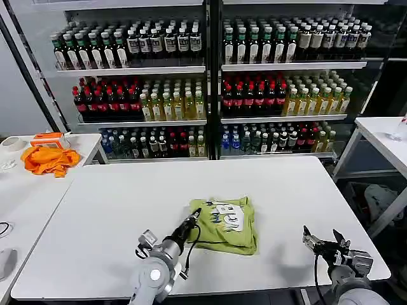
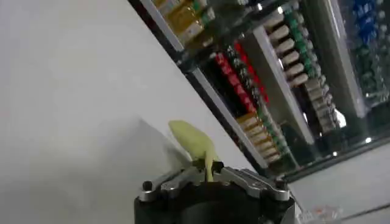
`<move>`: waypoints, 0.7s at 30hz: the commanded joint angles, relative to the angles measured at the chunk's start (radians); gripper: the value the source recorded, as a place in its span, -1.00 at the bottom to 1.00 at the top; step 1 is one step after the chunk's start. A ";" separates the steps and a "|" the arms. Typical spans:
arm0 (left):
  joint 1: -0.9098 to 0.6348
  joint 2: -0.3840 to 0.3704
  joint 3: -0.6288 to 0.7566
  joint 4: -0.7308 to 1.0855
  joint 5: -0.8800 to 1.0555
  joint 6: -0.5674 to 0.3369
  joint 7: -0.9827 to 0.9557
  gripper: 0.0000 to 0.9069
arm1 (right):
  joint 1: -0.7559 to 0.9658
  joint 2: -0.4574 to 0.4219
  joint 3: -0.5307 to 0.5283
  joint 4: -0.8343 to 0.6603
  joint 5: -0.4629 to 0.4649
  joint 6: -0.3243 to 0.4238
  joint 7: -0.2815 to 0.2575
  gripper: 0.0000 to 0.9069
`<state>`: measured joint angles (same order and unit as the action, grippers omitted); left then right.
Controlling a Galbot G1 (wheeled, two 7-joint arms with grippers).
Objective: Fold and organize the clothes.
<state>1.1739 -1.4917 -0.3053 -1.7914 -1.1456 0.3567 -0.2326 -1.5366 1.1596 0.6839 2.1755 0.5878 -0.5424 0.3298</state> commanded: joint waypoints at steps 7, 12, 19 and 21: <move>0.029 0.286 -0.439 -0.148 -0.209 0.049 -0.028 -0.82 | 0.049 0.006 -0.017 -0.017 0.011 0.001 -0.001 1.00; 0.008 0.503 -0.572 -0.212 -0.204 0.080 -0.051 -0.82 | 0.076 0.011 -0.036 -0.031 0.012 0.001 -0.001 1.00; 0.067 0.477 -0.270 -0.329 0.162 0.099 -0.060 -0.82 | 0.085 0.018 -0.040 -0.034 0.011 0.001 -0.001 1.00; 0.072 0.414 -0.120 -0.289 0.311 0.097 -0.068 -0.82 | 0.078 0.015 -0.031 -0.034 0.013 0.002 -0.003 1.00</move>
<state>1.2035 -1.1319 -0.6657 -2.0082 -1.2218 0.4292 -0.2841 -1.4705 1.1767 0.6490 2.1461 0.5991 -0.5417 0.3288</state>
